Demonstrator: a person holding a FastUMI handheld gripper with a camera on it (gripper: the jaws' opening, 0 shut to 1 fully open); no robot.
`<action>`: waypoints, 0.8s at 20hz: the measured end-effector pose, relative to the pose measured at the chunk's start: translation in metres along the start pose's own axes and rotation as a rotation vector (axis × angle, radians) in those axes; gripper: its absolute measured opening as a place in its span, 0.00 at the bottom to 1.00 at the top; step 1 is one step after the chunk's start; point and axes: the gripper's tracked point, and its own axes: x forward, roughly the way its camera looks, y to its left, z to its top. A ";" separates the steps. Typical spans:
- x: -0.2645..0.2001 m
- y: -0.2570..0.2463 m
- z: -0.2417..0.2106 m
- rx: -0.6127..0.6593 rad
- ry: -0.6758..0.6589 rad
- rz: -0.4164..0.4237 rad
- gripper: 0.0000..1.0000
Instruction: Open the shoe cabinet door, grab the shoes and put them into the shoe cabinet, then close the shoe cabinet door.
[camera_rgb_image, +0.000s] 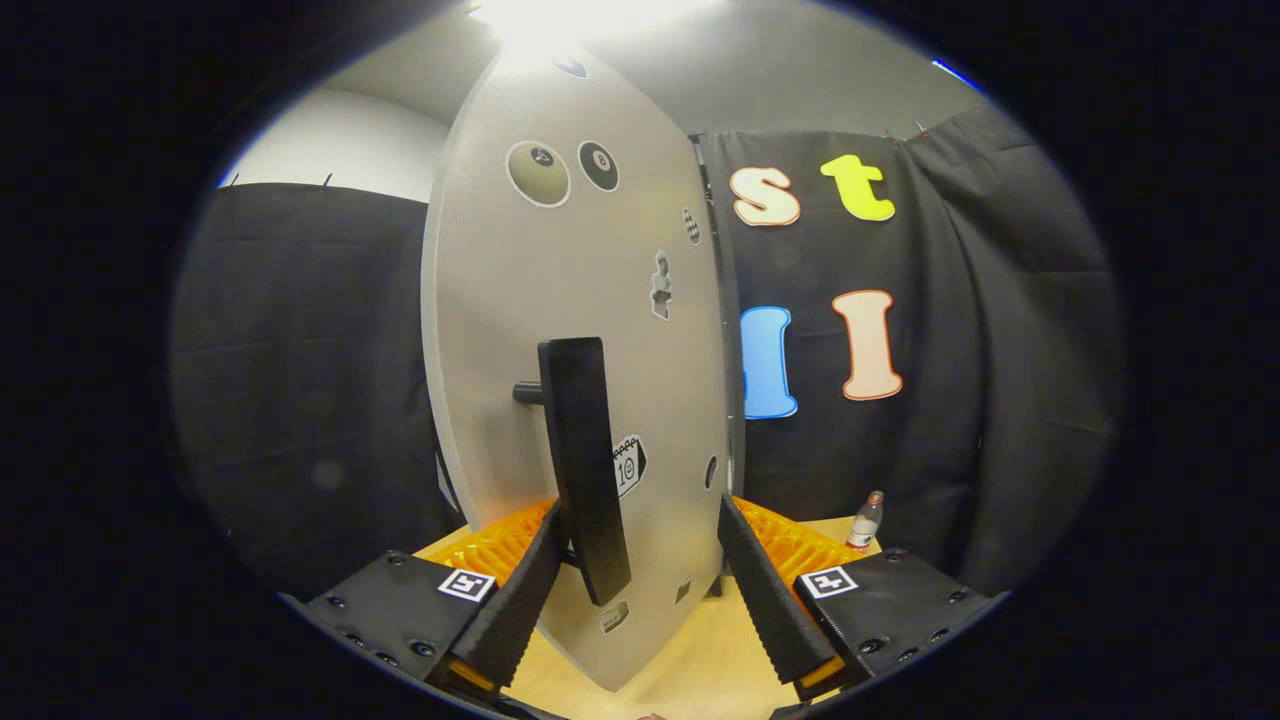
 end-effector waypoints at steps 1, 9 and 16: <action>0.007 0.009 -0.001 -0.009 0.005 0.009 0.95; 0.081 0.095 0.002 -0.076 -0.024 0.087 0.95; 0.158 0.161 -0.012 -0.059 -0.002 0.124 0.96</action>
